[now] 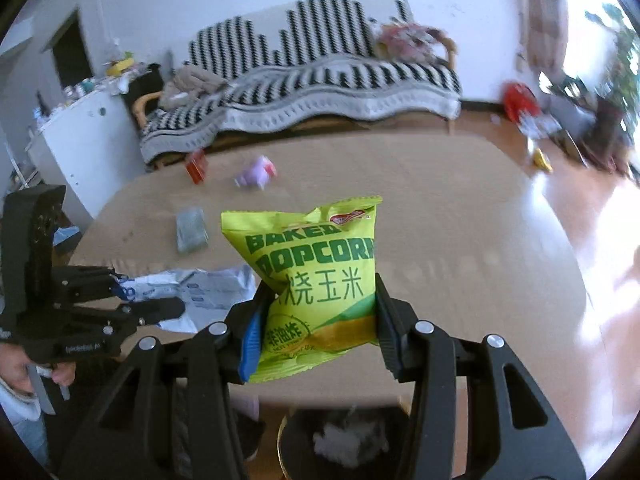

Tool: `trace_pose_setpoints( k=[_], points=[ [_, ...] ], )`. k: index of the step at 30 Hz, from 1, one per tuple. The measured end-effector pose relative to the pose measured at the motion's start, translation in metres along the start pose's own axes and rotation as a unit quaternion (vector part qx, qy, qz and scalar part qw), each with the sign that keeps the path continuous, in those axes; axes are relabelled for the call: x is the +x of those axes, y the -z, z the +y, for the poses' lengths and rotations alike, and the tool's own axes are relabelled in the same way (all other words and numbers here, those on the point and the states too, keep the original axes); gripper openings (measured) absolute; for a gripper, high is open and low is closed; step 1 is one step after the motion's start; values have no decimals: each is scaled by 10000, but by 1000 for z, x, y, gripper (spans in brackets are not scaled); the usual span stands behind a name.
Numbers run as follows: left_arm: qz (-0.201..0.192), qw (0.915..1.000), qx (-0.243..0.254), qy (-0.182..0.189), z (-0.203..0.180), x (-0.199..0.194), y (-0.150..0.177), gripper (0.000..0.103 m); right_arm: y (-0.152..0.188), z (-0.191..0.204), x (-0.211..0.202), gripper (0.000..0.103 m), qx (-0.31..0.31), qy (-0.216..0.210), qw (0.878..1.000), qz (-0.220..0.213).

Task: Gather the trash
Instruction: 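Carry the wrapper and popcorn bag in both grippers over the bin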

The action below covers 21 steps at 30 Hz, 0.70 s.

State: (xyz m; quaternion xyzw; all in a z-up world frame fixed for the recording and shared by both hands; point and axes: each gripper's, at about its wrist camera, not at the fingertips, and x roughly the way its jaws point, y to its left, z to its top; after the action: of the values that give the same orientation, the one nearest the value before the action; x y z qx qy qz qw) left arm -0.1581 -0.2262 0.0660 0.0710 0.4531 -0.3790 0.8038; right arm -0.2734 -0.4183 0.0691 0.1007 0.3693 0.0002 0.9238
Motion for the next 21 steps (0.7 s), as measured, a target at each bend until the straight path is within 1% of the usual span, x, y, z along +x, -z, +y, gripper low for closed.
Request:
trace_pose_setpoints(
  k=[3, 7, 9, 12, 15, 17, 19, 21],
  points=[
    [240, 9993, 237, 168, -40, 21, 30, 33, 49, -21, -10, 47, 345, 107, 9992, 174],
    [381, 9982, 398, 257, -74, 43, 59, 33, 99, -41, -10, 47, 767, 151, 9962, 393],
    [470, 9979, 358, 262, -81, 59, 71, 33, 122, -50, -5, 47, 960, 160, 9938, 543],
    [776, 9963, 204, 316, -84, 95, 96, 33, 155, -65, 10, 47, 1280, 103, 9884, 811],
    [1158, 9925, 65, 387, -81, 124, 120, 33, 180, -71, 24, 47, 1488, 47, 9833, 1046],
    [1373, 9895, -45, 442, -79, 135, 131, 33, 191, -74, 30, 47, 1560, 33, 9811, 1148],
    [1319, 9900, -90, 483, -78, 134, 129, 33, 193, -76, 34, 47, 1619, 12, 9797, 1179],
    [1261, 9912, -20, 405, -79, 135, 124, 33, 193, -78, 36, 47, 1648, 1, 9794, 1170]
  ],
)
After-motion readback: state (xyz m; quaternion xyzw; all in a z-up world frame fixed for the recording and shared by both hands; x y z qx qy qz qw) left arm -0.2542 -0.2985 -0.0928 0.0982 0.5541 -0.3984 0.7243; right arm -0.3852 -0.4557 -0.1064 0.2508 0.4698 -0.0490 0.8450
